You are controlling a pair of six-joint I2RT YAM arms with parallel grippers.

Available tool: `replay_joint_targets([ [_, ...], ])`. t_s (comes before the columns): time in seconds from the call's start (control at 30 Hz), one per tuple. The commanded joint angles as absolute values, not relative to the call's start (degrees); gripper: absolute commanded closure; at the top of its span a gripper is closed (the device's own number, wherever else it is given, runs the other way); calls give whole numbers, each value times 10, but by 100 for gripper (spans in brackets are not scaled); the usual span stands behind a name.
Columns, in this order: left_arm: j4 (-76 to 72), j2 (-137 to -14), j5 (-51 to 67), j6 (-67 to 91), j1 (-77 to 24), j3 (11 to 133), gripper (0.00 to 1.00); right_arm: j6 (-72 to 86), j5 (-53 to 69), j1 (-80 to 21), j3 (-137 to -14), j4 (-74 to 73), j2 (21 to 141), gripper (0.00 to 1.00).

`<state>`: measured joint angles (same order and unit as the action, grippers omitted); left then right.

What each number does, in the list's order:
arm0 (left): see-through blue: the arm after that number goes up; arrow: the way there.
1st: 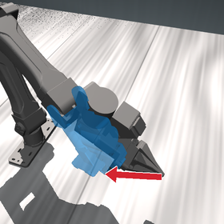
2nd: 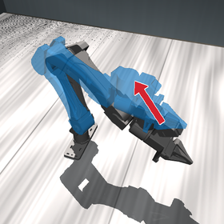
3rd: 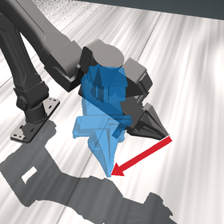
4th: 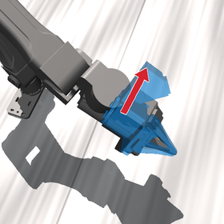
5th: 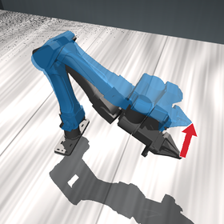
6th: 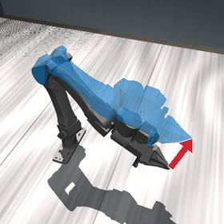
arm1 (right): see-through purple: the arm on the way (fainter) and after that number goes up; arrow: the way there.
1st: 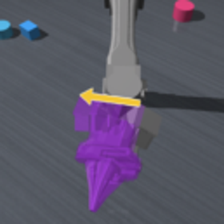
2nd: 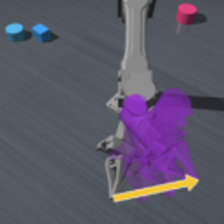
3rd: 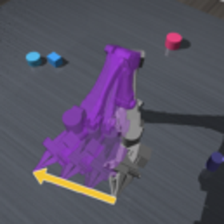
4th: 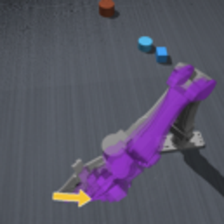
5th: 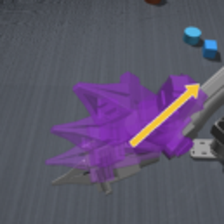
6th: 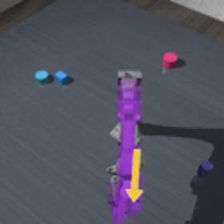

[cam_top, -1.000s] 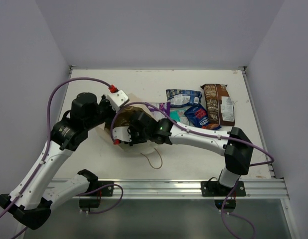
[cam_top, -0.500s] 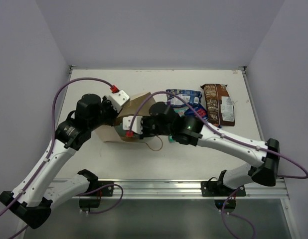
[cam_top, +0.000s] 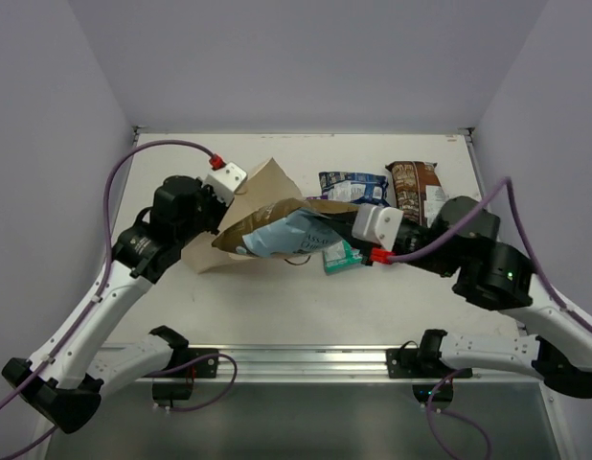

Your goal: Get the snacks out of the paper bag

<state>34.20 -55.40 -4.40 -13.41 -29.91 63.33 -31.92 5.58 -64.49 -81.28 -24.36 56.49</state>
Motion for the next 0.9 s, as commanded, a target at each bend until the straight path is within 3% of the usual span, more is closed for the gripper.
replay_joint_targets([
  [0.0,332,-568,-92,-109,-297,655,100,-290,11,-645,-855,-190,510,100],
  [0.3,333,-606,-133,-77,-287,669,100,-258,-129,-642,-857,-185,416,100],
  [0.53,337,-624,-133,-43,-237,693,100,-265,-243,-640,-758,-201,393,100],
  [0.63,343,-630,-122,-33,-201,703,100,-244,-234,-627,-709,-211,408,100],
  [0.87,359,-645,-73,-9,-122,740,100,-221,-72,-593,-653,-214,524,100],
])
